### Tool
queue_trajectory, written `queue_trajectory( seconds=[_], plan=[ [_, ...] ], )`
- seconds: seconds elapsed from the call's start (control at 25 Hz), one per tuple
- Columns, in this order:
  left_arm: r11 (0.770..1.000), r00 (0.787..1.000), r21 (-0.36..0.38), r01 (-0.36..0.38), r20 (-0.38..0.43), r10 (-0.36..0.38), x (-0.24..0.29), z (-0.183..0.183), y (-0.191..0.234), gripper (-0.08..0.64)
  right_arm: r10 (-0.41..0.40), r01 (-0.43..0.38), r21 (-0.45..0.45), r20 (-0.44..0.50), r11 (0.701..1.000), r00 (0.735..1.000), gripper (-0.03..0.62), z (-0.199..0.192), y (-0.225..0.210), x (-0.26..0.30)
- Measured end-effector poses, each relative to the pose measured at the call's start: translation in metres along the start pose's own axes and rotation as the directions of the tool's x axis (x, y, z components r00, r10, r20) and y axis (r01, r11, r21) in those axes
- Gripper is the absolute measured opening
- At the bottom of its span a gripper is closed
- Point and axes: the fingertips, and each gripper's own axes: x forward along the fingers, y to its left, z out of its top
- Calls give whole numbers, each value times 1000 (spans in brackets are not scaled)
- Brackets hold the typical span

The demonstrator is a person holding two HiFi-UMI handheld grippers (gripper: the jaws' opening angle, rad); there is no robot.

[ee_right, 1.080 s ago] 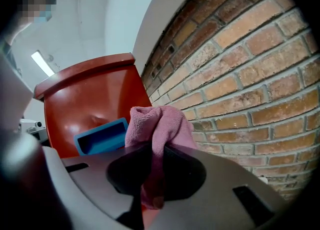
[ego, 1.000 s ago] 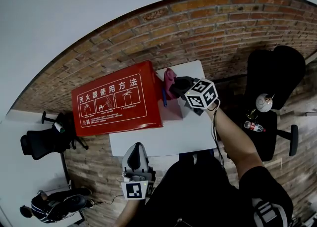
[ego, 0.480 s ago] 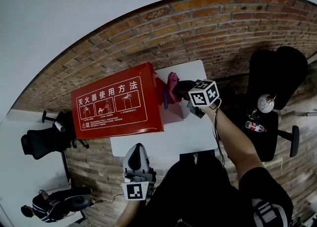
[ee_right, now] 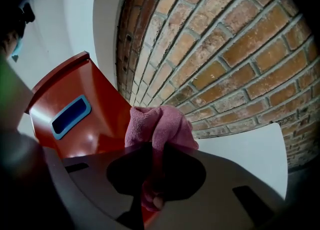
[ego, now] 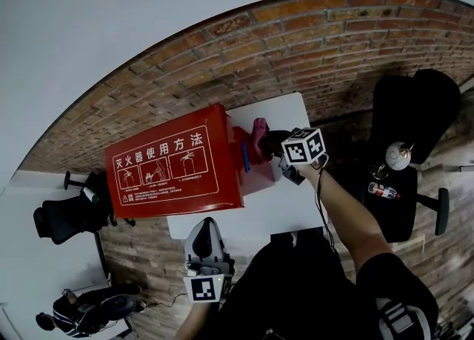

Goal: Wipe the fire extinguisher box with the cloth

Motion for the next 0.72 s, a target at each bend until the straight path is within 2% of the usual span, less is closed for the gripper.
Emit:
queue_trajectory(
  seconds=[0.72],
  plan=[
    [1000, 1000, 8, -5, -22, 5, 11, -5, 0, 49, -75, 80, 90, -64, 993, 995, 61, -51, -52, 13]
  ],
)
